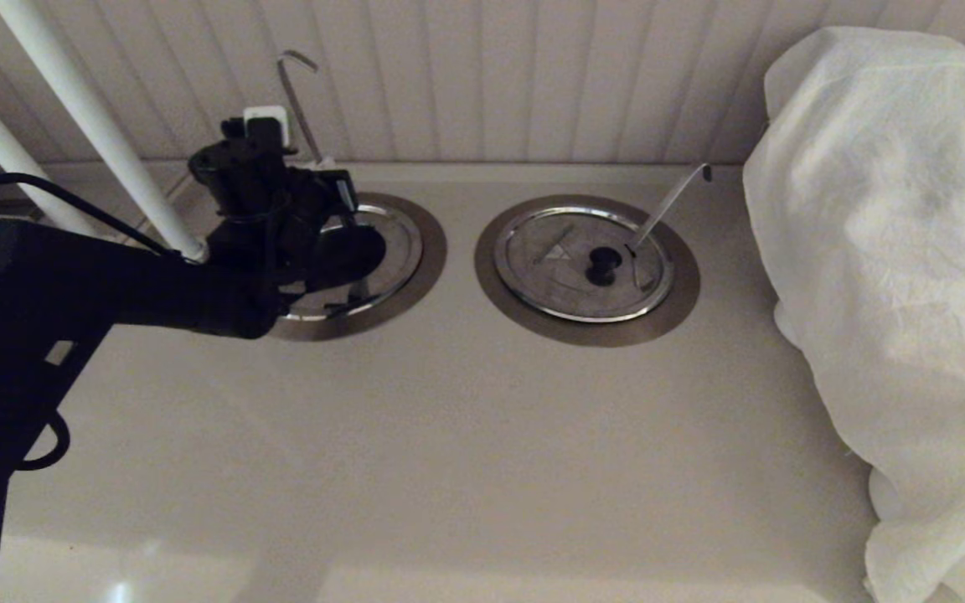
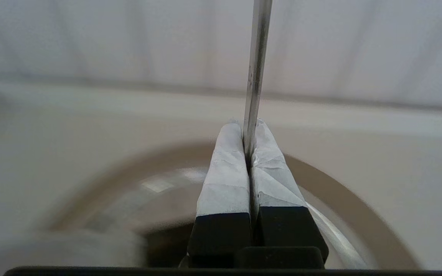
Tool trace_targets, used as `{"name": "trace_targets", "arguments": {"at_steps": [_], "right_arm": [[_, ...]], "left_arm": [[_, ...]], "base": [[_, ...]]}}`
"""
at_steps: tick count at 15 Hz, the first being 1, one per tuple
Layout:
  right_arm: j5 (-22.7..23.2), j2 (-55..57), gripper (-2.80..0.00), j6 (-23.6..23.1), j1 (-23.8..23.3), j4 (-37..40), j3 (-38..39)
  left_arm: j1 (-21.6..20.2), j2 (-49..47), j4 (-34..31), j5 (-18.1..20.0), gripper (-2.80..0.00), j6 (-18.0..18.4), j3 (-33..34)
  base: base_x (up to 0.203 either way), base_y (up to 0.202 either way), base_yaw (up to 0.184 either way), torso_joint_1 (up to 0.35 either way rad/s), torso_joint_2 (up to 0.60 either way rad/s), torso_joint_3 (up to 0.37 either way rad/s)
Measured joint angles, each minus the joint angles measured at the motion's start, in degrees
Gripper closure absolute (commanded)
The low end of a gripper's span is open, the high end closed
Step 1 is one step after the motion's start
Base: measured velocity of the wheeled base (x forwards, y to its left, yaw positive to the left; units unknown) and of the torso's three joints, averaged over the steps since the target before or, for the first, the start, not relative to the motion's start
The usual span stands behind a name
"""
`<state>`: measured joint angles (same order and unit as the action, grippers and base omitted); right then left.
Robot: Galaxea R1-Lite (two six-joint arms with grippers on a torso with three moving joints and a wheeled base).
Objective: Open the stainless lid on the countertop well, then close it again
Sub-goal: Stir with a spoon
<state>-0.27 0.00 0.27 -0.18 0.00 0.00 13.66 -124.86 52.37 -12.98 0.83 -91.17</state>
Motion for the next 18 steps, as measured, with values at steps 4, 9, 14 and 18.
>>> {"name": "trace_targets", "arguments": {"at_steps": [4,9,14,18], "right_arm": [[0.0,0.0,-2.8,0.0,0.0,0.0,0.0],[0.0,0.0,-2.8,0.0,0.0,0.0,0.0],[0.0,0.0,-2.8,0.0,0.0,0.0,0.0],[0.0,0.0,-2.8,0.0,0.0,0.0,0.0]], "left_arm": [[2.3,-0.7,-1.0,1.3,0.0,-1.8,2.6],[1.2,2.6,-5.0,4.6,0.0,-1.5,6.9],[-4.0,5.0,-6.8,4.7,0.0,1.9,7.3],[-4.9,3.6,-7.0,3.2,0.0,1.8,3.2]], "base": [[0.0,0.0,0.0,0.0,0.0,0.0],[0.0,0.0,0.0,0.0,0.0,0.0],[0.0,0.0,0.0,0.0,0.0,0.0],[0.0,0.0,0.0,0.0,0.0,0.0]]}}
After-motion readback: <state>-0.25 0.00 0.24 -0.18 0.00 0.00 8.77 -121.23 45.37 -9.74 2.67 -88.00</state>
